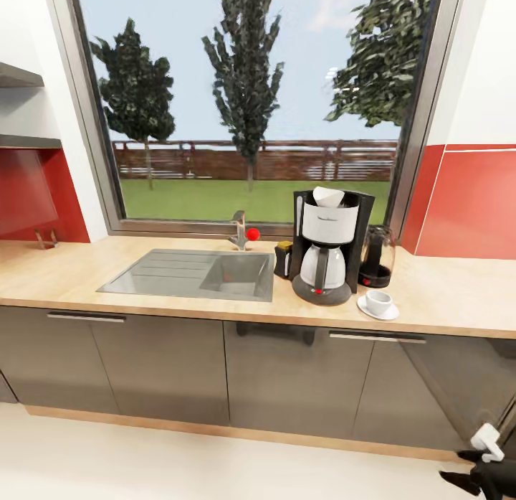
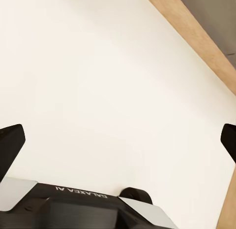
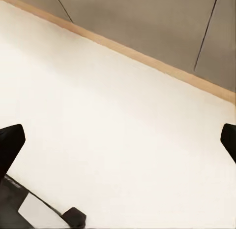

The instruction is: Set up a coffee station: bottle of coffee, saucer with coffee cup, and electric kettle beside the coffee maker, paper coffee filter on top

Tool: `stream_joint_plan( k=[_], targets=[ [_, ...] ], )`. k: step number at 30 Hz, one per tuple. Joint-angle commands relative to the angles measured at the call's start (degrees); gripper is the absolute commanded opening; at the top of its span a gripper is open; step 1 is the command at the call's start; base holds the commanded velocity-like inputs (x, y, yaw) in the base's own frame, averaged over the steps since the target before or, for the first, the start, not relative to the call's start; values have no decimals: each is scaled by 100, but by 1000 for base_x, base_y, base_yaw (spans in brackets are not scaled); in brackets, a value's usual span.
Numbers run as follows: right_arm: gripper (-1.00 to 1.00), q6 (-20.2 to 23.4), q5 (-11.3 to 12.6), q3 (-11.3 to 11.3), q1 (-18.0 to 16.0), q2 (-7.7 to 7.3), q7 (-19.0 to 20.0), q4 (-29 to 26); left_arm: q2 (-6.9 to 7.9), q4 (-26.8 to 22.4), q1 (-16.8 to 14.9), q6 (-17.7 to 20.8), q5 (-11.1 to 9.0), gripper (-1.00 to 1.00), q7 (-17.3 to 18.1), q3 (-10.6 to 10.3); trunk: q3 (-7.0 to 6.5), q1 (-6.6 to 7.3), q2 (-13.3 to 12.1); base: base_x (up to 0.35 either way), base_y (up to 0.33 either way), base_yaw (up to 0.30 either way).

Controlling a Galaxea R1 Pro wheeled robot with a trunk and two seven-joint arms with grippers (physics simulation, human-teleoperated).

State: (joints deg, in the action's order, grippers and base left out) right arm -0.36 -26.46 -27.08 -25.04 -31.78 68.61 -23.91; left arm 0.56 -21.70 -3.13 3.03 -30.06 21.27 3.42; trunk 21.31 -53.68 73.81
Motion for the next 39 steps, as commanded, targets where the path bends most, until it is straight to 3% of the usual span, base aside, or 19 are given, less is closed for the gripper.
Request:
stream_joint_plan(
  k=[1,2,3,5,6,8,9,12,18,28,39],
  targets=[
    [100,-151,-54,-51,-13,8,-202,310,1,4,-4,31,-38,100,35,25,5,0,4,0,0,0],
    [100,-841,-129,-35,-11,45,-1309,1542,10,8,-4,31,-38,100,35,27,5,0,4,0,0,0],
    [100,-1016,-204,-31,-11,72,-1665,1903,11,13,-4,31,-37,100,35,27,5,0,4,0,0,0],
    [100,-1167,-323,-28,8,104,-2134,2272,13,19,-4,31,-36,100,35,27,5,0,4,0,0,0],
    [100,-1279,-438,-25,286,159,-2896,2541,13,46,-4,31,-37,100,35,27,5,0,4,0,0,0],
    [100,-1306,-468,-25,414,271,-3287,2602,14,101,-4,27,-40,100,35,34,5,0,4,0,0,0],
    [100,-1317,-484,-31,530,402,-4411,2661,14,157,-4,23,-43,100,32,43,5,0,4,0,0,0],
    [100,-1312,-478,-33,549,467,-5035,2673,14,167,-4,23,-43,100,29,57,5,0,4,0,0,0],
    [100,-1309,-483,-34,560,586,-5524,2680,14,174,-4,23,-43,100,27,85,5,0,4,0,0,0],
    [100,-1299,-489,-34,564,834,-5578,2679,16,175,-4,22,-43,100,26,88,5,0,4,0,0,0],
    [100,-1281,-492,-34,570,1427,-5578,2681,22,173,-4,25,-43,100,28,88,5,0,4,0,0,0]
  ],
)
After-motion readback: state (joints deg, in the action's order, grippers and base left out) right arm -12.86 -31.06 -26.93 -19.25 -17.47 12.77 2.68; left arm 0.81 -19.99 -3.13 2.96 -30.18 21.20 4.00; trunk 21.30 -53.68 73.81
